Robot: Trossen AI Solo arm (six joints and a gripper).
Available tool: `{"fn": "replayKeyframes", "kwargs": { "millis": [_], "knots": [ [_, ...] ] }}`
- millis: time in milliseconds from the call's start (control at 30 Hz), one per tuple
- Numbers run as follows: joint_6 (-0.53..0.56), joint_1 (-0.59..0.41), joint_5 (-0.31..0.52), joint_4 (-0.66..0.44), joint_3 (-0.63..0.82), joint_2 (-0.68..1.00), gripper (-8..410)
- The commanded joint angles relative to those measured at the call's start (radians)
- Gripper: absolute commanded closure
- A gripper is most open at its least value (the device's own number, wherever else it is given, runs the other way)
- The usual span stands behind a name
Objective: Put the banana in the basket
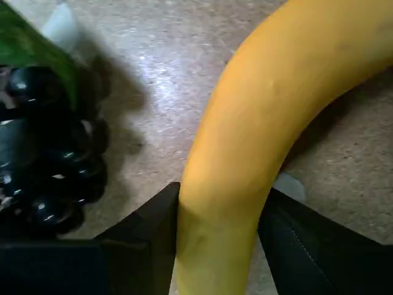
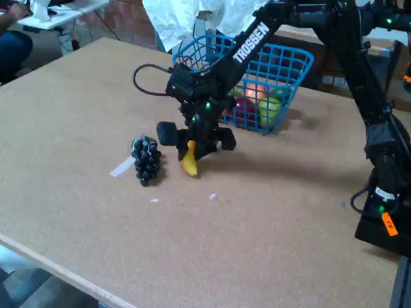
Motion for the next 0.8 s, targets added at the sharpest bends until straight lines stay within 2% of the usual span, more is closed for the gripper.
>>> {"fn": "replayKeyframes", "kwargs": {
  "millis": [0,133,267,433,567,667,767],
  "knots": [
    [-0.04,0.029,0.003,0.021,0.0,-0.074,405],
    [-0.041,0.051,0.007,0.024,0.0,-0.168,403],
    [-0.059,0.071,0.07,0.018,0.0,-0.306,403],
    [-0.137,0.078,0.135,0.026,0.001,-0.504,403],
    [-0.283,0.079,0.174,0.027,0.002,-0.655,403],
    [-0.46,0.079,0.217,0.026,0.002,-0.75,403],
    [-0.6,0.079,0.331,0.027,0.002,-0.816,403]
  ]
}}
